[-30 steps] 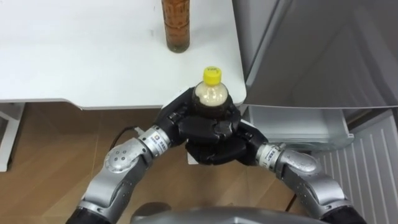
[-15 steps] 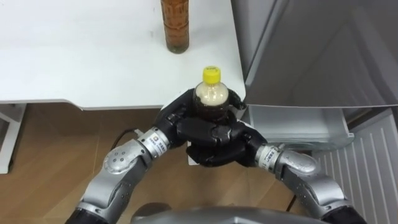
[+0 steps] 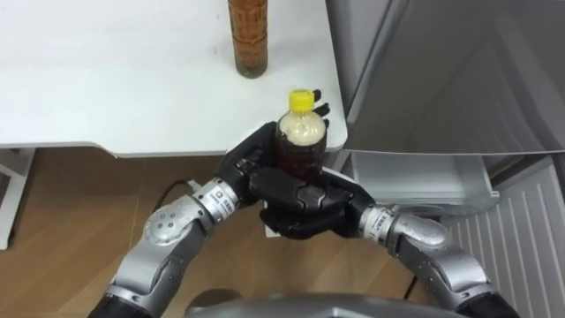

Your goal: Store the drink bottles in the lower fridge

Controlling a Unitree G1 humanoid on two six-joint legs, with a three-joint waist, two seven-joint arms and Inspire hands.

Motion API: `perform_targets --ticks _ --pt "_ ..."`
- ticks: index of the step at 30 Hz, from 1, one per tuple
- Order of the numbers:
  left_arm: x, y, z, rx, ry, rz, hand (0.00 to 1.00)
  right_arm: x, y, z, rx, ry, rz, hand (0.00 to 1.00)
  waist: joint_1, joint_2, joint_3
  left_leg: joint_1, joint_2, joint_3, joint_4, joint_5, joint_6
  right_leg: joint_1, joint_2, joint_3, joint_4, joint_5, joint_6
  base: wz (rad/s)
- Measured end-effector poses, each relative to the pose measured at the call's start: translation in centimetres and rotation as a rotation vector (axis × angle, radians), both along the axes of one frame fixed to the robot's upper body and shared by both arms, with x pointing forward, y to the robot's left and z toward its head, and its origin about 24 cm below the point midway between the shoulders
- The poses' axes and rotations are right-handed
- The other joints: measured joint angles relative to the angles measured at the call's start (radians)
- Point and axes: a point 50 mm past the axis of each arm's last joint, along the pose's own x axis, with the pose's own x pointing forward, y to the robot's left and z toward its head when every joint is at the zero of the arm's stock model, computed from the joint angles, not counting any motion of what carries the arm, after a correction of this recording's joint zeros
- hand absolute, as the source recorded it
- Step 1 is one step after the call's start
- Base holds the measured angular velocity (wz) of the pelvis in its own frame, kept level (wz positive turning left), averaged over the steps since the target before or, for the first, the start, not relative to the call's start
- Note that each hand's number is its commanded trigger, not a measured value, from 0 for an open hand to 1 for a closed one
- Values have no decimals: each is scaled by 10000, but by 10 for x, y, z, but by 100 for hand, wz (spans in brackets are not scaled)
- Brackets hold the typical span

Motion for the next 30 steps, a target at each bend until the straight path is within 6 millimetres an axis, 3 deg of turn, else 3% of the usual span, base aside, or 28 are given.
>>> perform_targets --ticks 12,21,28,30 --pt "13 -3 33 -426 -1432 -98 0 4 1 11 1524 -223 189 100 -213 239 -43 -193 20 -40 228 -2 -1 -144 -7 -77 28 7 -11 1" --pt "19 0 75 -1668 -2910 168 0 2 4 15 2313 -272 493 100 -260 247 -42 -108 32 -20 211 -21 0 -38 3 -35 44 19 -30 -1" --pt "20 0 123 -3499 -4665 -107 0 -5 1 11 2184 -16 625 100 -120 360 -16 -94 30 -129 245 -64 8 3 -1 -65 44 18 -29 0" --pt "18 1 129 -3808 -4862 -226 0 -9 -1 8 2006 158 683 100 -26 429 -24 -78 25 -141 231 -64 8 3 -7 -90 42 19 -29 0"
